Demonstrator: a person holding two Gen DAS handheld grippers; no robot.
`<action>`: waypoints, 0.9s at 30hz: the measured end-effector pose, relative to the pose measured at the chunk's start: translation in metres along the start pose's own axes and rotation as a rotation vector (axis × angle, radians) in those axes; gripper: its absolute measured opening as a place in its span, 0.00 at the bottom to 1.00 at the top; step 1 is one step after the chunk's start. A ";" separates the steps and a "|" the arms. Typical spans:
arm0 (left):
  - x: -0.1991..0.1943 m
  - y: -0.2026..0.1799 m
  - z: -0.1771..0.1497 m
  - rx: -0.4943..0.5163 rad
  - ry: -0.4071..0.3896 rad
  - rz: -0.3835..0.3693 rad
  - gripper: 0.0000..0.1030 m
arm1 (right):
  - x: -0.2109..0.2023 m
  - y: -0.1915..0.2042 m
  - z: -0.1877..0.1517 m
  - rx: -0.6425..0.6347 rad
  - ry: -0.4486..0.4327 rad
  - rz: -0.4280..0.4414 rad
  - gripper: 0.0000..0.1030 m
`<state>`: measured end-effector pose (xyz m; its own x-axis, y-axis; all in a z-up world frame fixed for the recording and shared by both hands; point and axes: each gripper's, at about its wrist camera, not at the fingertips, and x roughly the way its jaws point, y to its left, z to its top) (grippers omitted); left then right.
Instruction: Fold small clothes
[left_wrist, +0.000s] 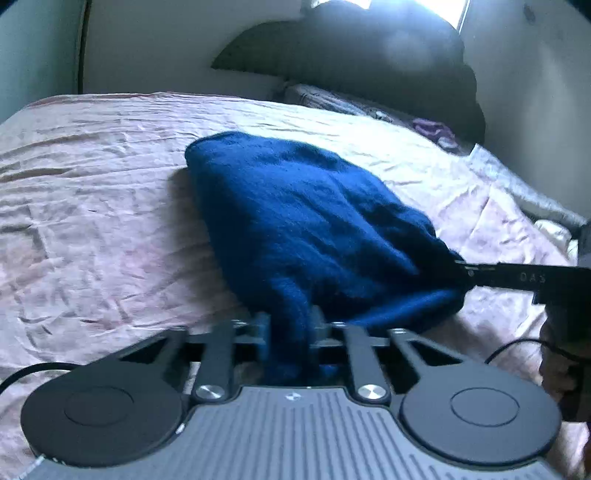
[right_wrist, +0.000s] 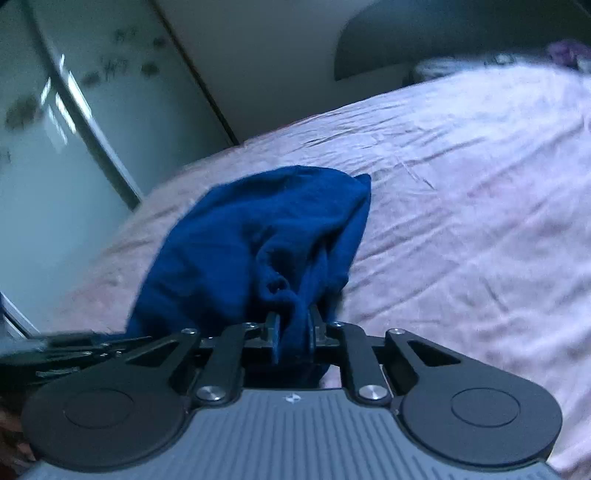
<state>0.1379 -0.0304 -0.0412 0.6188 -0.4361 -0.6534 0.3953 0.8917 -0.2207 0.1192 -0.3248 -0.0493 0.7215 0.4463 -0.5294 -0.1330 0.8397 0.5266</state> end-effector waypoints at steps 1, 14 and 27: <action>-0.004 0.003 0.001 -0.007 -0.002 -0.010 0.11 | -0.005 -0.003 -0.001 0.034 -0.002 0.024 0.11; -0.001 0.022 0.046 -0.077 -0.098 0.041 0.93 | -0.005 0.013 0.033 -0.147 -0.048 -0.046 0.93; 0.081 0.052 0.066 -0.286 -0.011 -0.087 0.57 | 0.089 -0.020 0.061 0.008 0.031 0.112 0.53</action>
<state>0.2532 -0.0268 -0.0578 0.5991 -0.5119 -0.6156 0.2406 0.8485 -0.4714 0.2271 -0.3207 -0.0659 0.6809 0.5470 -0.4870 -0.2065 0.7814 0.5889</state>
